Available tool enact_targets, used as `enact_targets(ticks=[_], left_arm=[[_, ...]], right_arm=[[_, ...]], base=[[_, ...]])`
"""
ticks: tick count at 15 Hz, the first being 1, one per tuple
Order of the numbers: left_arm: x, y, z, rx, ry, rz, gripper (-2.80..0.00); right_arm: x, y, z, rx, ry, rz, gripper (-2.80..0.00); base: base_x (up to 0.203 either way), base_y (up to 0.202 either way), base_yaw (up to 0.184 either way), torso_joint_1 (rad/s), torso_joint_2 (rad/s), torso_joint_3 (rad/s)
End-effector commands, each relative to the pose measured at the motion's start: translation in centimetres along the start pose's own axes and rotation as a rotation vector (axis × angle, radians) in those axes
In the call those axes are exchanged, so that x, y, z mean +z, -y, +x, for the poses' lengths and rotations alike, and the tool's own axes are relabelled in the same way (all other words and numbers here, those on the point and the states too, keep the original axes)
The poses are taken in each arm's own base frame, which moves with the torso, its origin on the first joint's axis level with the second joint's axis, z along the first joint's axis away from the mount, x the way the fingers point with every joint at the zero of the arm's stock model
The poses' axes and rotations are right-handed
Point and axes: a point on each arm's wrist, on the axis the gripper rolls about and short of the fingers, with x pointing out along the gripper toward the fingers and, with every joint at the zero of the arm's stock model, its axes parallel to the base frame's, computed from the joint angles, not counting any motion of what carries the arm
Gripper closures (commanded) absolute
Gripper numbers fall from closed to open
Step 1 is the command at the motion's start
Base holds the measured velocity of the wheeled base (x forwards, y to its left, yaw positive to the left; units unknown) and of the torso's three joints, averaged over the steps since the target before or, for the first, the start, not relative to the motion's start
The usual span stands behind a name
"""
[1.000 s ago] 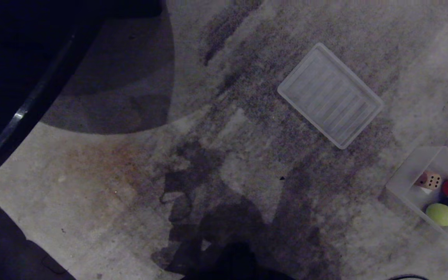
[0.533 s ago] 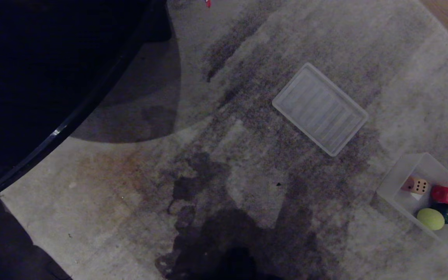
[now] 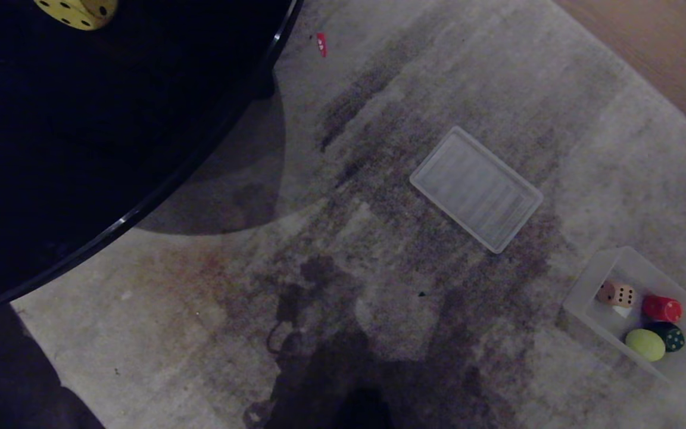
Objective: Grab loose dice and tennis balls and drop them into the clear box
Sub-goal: Put the ball in the box
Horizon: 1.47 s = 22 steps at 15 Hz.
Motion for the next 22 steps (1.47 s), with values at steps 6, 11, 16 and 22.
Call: enact_targets(ticks=[6,11,16,22], left_arm=[[-0.04,0.0,0.02,0.001,-0.003,-0.001,0.0],[-0.04,0.0,0.02,0.001,-0.003,-0.001,0.0],[-0.04,0.0,0.02,0.001,-0.003,-0.001,0.0],[-0.04,0.0,0.02,0.001,-0.003,-0.001,0.0]], right_arm=[[0.0,0.0,0.01,0.0,-0.003,0.0,0.0],[0.0,0.0,0.02,0.0,-0.004,0.0,0.0],[0.01,0.0,0.02,0.0,-0.004,0.0,0.0],[0.0,0.0,0.01,0.0,-0.003,0.0,0.0]], base=[[0.0,0.0,0.0,0.001,0.0,0.199],[0.0,0.0,0.0,0.002,0.0,0.201],[0.0,0.0,0.0,0.002,0.0,0.203],[0.0,0.0,0.0,0.001,0.0,0.202]])
